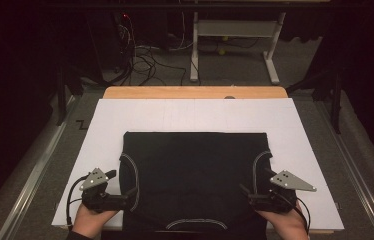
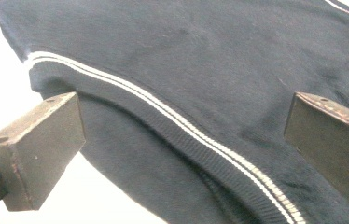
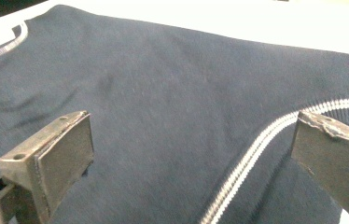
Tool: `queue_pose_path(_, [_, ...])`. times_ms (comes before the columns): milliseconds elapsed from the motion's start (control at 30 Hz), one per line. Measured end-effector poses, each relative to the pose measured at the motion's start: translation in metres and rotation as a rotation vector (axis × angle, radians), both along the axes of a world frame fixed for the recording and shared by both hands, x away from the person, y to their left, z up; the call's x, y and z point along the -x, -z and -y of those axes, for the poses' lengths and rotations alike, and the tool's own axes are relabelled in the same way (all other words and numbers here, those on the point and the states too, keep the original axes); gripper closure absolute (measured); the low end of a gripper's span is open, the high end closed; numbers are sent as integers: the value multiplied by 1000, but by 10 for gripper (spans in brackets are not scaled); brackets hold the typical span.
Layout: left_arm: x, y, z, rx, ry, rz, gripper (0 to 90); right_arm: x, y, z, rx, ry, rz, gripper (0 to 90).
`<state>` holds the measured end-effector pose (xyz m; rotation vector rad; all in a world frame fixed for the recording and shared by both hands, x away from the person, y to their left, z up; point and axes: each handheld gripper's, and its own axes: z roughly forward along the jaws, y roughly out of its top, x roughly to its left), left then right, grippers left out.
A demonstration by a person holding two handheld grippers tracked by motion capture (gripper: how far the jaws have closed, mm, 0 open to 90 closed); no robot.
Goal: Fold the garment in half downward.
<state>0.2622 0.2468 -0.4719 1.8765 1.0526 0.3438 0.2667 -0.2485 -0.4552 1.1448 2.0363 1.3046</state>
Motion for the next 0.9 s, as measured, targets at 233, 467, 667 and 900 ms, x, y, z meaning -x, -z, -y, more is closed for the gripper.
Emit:
queue_pose_path(233, [-5, -2, -13, 10, -10, 5, 0, -3, -10, -17, -3, -22, 65, 2])
queue_pose_path(467, [-13, -4, -17, 10, 1, 12, 0, -7, -16, -43, -9, -61, 96, 2])
queue_pose_path(667, [-29, -7, -15, 18, 19, 8, 0, -10, -13, -74, 7, -129, 96, 2])
queue_pose_path(900, [-50, -10, -9, 37, 26, 27, 0, -11, -11, -116, 10, -205, 94, 2])
